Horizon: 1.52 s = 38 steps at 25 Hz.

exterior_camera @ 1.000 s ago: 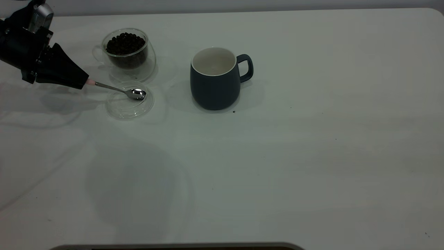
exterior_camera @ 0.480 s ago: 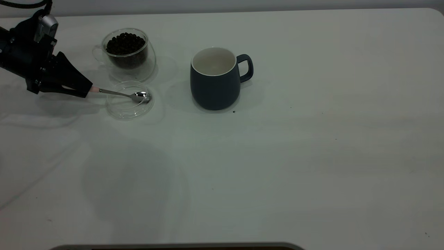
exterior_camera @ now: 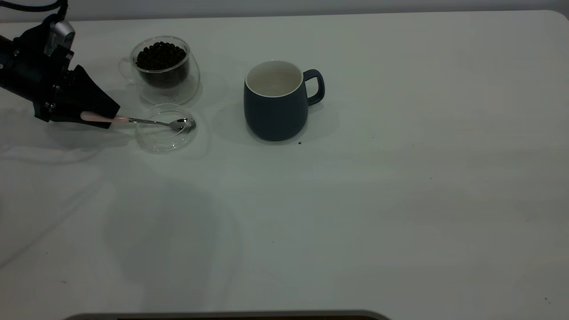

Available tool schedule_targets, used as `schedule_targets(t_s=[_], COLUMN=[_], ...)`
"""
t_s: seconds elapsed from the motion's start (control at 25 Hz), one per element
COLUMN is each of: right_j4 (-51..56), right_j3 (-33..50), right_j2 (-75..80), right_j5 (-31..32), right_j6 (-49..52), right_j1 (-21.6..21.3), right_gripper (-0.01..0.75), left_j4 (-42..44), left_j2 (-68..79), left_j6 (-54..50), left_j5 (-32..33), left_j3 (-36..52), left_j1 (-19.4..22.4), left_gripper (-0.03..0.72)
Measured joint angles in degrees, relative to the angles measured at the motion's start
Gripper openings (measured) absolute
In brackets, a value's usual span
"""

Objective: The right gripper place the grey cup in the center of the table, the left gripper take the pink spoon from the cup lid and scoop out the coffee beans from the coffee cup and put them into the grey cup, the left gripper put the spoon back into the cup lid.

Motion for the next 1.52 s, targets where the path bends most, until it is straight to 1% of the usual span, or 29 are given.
schedule_targets(t_s=[0.16,0.4,0.52,0.76,1.04,1.28,1.4,1.52], right_j4=[0.0,0.0,0.0,0.0,0.0,0.0,0.0,0.0], right_j3=[0.0,0.0,0.0,0.0,0.0,0.0,0.0,0.0], right_j2=[0.0,0.0,0.0,0.0,0.0,0.0,0.0,0.0], right_j5=[0.0,0.0,0.0,0.0,0.0,0.0,0.0,0.0], right_j6=[0.0,0.0,0.0,0.0,0.0,0.0,0.0,0.0], right_j1=[0.0,0.0,0.0,0.0,0.0,0.0,0.0,0.0], right_gripper=[0.372,0.372,0.372,0.372,0.372,0.372,0.372,0.372], left_j4=[0.04,0.04,0.04,0.04,0.1,0.29,-0.46,-3.38], left_j2=[0.0,0.0,0.0,-1.47,-1.84,-4.56,-9.61,-16.82], left_j6=[-0.39,-0.63,-0.7,-0.86,-1.0,-4.48,-5.98,-7.32], left_j5=[0.0,-0.11,-0.18,-0.79,-1.6,-0.72,-1.17,-1.03], left_j3=[0.0,0.0,0.0,0.0,-0.2,-2.33,-2.94,-3.06], left_j1=[0.0,0.06,0.17,1.54,2.08,5.61,7.49,8.64], left_gripper=[0.387,0.507,0.543,0.555,0.555,0.555,0.555,0.555])
